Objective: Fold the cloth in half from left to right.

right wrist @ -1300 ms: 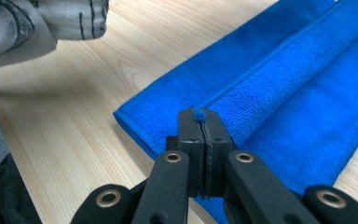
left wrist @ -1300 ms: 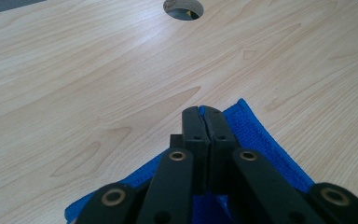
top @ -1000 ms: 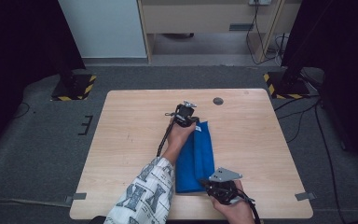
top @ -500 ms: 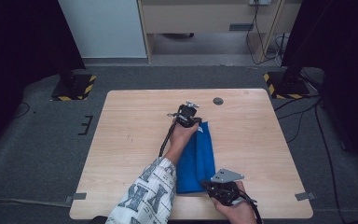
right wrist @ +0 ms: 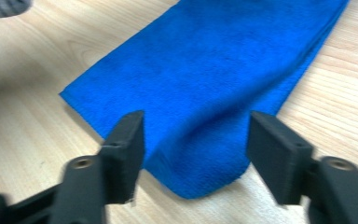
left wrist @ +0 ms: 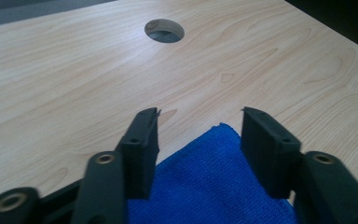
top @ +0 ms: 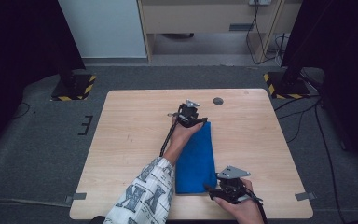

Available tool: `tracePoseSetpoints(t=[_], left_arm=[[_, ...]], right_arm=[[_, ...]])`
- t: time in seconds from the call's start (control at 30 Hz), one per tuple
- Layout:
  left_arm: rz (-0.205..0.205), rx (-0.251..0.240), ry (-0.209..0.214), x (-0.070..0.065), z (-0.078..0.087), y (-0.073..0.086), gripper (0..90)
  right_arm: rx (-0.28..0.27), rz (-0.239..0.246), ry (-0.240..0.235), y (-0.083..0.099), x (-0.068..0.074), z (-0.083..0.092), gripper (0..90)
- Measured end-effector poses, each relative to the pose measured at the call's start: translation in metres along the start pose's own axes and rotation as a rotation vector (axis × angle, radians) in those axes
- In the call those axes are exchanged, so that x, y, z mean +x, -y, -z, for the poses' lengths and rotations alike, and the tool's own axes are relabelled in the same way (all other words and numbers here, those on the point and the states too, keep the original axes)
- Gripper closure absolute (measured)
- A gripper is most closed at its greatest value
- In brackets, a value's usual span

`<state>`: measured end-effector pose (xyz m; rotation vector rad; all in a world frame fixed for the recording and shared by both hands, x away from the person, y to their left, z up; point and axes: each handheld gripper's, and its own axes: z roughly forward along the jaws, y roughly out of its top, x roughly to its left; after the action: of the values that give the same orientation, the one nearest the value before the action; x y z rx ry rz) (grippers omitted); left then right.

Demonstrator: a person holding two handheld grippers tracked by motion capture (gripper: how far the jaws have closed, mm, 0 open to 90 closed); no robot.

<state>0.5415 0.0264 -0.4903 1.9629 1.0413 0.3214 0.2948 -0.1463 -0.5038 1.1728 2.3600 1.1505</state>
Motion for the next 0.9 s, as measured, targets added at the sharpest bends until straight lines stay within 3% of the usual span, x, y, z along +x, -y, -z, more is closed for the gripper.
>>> tracePoseSetpoints(t=[0.27,0.47,0.67,0.9], left_arm=[[-0.013,0.004,-0.001,0.008,0.017,-0.002,26.6],[-0.028,0.031,-0.024,0.012,0.031,-0.002,18.1],[-0.051,0.037,-0.041,0.013,0.043,0.003,11.8],[-0.076,0.047,-0.020,0.014,0.062,0.017,9.3]], right_arm=[[-0.020,-0.019,0.032,-0.003,-0.014,-0.003,14.9],[-0.034,-0.042,0.033,-0.008,-0.032,-0.015,10.9],[-0.050,-0.023,0.030,-0.017,-0.042,-0.023,8.7],[-0.057,-0.009,0.001,-0.030,-0.055,-0.036,9.3]])
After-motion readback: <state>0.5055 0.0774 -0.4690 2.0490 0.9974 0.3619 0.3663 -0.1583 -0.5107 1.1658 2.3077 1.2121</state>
